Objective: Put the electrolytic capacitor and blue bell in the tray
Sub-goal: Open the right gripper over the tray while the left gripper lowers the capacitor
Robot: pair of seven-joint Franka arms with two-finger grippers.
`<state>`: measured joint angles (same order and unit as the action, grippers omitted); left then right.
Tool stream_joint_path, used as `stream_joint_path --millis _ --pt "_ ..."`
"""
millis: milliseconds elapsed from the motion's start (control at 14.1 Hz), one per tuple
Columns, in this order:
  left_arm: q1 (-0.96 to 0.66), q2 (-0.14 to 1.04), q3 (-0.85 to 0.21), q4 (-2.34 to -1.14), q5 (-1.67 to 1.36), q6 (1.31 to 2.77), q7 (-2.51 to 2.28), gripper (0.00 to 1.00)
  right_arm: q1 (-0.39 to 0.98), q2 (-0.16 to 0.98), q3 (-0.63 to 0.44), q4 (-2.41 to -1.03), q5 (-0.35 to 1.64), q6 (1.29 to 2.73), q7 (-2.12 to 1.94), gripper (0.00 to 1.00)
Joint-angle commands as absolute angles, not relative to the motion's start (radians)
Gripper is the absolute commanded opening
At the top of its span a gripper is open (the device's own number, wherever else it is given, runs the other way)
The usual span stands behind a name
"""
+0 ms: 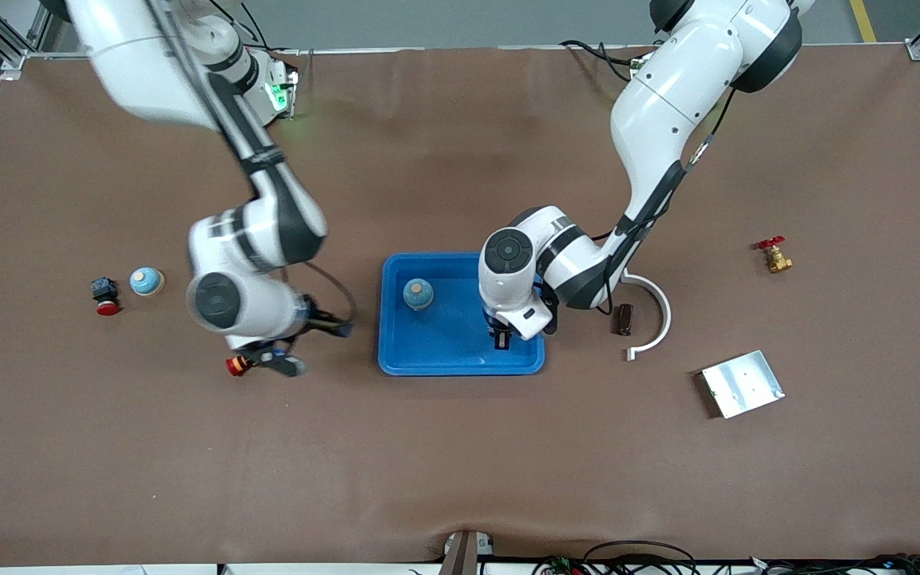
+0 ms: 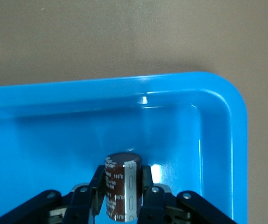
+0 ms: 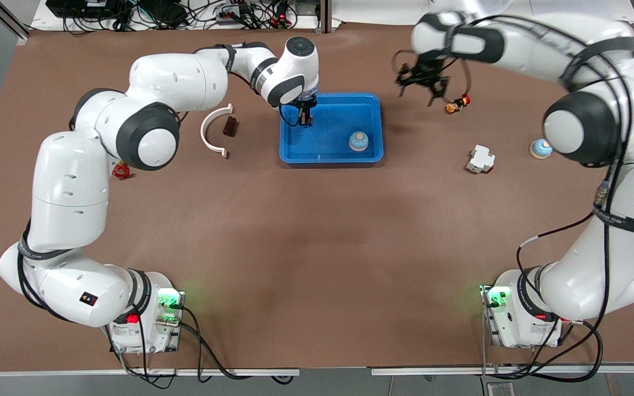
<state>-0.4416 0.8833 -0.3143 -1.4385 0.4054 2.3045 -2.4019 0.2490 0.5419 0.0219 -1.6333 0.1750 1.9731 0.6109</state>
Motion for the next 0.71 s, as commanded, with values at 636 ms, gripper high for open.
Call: stream_joint_path --millis 636 --pt "-0.404 0.804 -0.336 -1.419 0.394 2.174 -2.257 1.00 -0.138 0.396 -0.006 -1.816 -0.049 1.925 0.293 1.00"
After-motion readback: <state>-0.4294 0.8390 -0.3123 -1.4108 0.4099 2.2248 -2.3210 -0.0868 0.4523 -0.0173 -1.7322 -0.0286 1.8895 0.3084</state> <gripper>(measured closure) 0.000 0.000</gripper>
